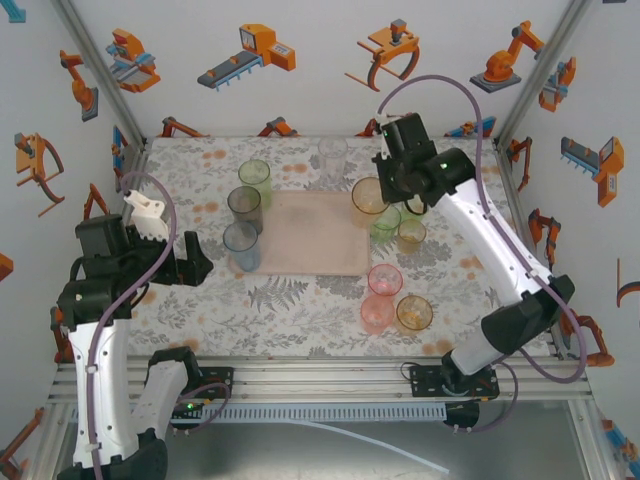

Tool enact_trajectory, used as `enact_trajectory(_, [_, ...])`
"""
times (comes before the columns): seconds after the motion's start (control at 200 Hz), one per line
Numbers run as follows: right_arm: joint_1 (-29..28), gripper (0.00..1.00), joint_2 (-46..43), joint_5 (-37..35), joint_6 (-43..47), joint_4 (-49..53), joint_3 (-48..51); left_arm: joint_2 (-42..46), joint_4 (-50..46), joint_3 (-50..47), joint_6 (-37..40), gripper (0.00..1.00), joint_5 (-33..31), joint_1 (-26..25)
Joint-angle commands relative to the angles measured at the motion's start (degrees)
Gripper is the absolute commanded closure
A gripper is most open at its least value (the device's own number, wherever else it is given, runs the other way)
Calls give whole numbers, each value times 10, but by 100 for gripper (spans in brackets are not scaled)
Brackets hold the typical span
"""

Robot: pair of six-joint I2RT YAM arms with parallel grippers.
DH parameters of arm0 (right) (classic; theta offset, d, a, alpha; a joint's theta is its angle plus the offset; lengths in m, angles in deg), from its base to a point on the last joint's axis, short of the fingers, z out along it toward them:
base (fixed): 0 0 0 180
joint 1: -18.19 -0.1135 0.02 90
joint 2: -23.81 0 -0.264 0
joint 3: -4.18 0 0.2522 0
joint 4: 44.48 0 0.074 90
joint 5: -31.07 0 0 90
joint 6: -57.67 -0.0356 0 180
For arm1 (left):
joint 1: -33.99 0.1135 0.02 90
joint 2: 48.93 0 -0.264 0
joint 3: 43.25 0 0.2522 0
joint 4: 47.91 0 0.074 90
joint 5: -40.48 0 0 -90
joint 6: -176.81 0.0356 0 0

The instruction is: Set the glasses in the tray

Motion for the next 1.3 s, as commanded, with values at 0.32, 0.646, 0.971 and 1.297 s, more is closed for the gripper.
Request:
enact_trajectory(0.32, [-111,100,-75,-67,-60,-36,97,16,6,0,-12,1,13,4])
enact_trajectory(0.646, [-180,99,-71,-86,-95,-49,123,34,2,-4,-15,0,5,9])
enact_trajectory(0.971, [-227,99,22,-102,-86,-66,66,28,3,4,-22,0,14,13])
enact_trajectory(1.297, [-240,98,140,-86,-77,-87,-16,31,5,1,-24,0,20,15])
